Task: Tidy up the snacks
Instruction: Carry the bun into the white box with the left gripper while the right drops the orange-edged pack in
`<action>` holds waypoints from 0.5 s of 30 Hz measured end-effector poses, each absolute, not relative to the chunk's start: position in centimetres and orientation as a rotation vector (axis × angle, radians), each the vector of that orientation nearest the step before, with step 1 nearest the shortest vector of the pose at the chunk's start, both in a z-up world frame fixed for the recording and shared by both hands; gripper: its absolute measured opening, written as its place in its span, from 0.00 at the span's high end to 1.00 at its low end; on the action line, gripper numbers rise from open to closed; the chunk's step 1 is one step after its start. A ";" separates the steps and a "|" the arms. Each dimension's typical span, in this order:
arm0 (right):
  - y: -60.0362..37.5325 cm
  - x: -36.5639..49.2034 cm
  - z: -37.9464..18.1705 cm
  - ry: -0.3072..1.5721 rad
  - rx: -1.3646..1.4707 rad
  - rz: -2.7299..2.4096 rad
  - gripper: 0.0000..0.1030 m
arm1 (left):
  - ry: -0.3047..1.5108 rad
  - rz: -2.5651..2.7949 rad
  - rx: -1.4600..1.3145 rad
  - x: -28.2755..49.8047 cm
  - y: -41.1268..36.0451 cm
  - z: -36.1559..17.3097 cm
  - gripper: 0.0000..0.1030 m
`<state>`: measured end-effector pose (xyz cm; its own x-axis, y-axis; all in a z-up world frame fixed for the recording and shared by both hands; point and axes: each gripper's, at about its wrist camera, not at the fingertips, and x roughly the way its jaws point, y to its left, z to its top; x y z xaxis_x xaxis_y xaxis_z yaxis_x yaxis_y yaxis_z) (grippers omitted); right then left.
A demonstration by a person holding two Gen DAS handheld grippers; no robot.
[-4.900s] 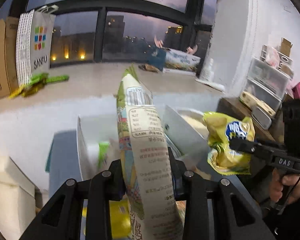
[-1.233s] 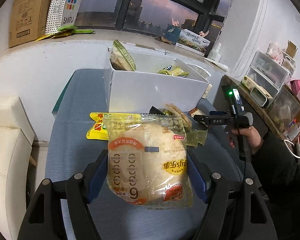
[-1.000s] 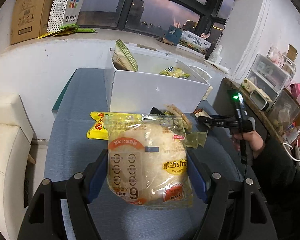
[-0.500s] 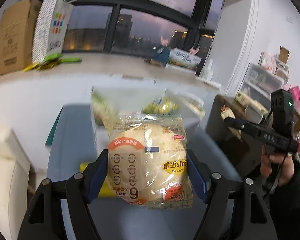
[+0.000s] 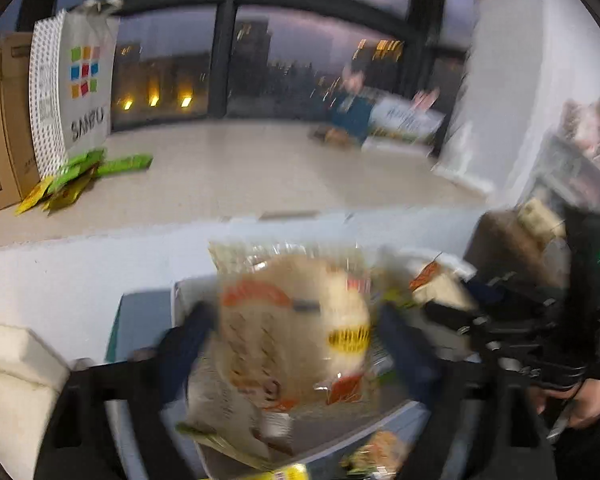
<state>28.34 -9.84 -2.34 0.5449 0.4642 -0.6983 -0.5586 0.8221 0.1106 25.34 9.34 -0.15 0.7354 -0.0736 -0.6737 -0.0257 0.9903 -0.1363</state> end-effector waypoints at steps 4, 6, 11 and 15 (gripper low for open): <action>-10.6 29.6 -3.2 0.785 -0.130 0.517 0.00 | 0.785 0.032 -0.210 25.7 10.9 -2.0 0.00; -11.1 29.5 -3.8 0.792 -0.144 0.500 0.00 | 0.790 0.014 -0.232 25.1 11.4 -2.5 0.00; -11.7 28.2 -4.2 0.784 -0.190 0.506 0.00 | 0.782 0.025 -0.219 23.8 11.8 -2.6 0.00; -12.3 26.0 -3.0 0.757 -0.169 0.550 0.00 | 0.737 0.011 -0.196 20.9 11.6 -1.2 0.00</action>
<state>25.99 -12.30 -2.97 0.5942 0.4113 -0.6912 -0.5296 0.8468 0.0486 20.95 11.62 -1.18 0.7413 -0.0588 -0.6686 -0.0785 0.9817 -0.1734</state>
